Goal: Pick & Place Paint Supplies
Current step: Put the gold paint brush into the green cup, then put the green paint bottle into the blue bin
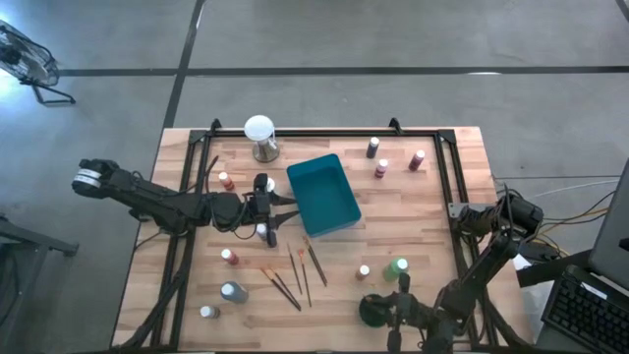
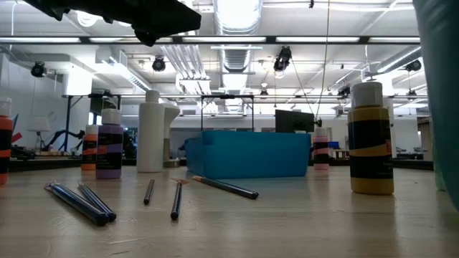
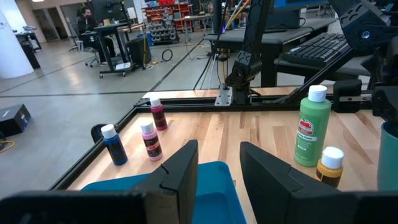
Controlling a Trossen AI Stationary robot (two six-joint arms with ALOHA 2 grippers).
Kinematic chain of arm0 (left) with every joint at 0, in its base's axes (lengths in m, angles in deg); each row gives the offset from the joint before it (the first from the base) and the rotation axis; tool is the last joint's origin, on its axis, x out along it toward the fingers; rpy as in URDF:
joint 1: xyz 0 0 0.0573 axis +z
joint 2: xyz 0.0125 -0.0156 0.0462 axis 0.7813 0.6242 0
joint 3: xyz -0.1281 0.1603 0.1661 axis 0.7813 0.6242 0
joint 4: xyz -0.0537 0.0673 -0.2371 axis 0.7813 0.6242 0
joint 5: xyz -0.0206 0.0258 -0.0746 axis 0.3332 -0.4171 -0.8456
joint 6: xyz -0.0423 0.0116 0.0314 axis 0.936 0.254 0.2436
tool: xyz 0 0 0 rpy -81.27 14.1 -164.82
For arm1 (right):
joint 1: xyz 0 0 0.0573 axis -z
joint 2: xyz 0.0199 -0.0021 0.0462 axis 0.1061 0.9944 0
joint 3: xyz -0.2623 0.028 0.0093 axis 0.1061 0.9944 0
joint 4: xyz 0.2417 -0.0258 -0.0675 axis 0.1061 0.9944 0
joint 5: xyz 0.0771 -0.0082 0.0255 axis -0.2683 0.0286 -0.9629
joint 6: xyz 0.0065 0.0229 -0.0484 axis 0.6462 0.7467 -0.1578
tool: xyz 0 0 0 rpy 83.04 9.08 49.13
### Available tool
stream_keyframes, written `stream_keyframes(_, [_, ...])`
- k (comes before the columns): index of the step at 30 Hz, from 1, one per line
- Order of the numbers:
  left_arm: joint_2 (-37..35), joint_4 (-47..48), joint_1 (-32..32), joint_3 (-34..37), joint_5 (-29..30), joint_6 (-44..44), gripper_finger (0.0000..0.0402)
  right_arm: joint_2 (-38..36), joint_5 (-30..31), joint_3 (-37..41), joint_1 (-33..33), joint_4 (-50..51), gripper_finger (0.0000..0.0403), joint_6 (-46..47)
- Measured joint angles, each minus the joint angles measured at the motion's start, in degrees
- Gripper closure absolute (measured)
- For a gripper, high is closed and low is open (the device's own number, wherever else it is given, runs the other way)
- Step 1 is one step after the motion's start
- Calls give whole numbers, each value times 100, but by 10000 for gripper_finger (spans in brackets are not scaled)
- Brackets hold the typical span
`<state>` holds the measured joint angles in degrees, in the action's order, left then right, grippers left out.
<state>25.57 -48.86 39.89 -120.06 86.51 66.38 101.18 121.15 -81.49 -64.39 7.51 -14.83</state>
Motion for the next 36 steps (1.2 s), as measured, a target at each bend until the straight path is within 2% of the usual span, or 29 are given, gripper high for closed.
stream_keyframes(11, [0, -2, 0, 0, 0, -13, 275, -16, -17, -274, -4, 1, 363, -638])
stream_keyframes(16, [0, -2, 0, 0, 0, -15, 276, -53, -95, -280, -4, 117, 344, -584])
stream_keyframes(25, [0, -2, 0, 0, 0, -24, 275, -86, -260, -278, -4, 645, 307, 34])
stream_keyframes(30, [0, -2, 0, 0, 0, -24, 275, -485, -254, -277, -47, 702, 293, -265])
stream_keyframes(36, [0, -7, 0, -2, 0, -24, 275, -1369, -262, -278, -150, 1110, 293, -856])
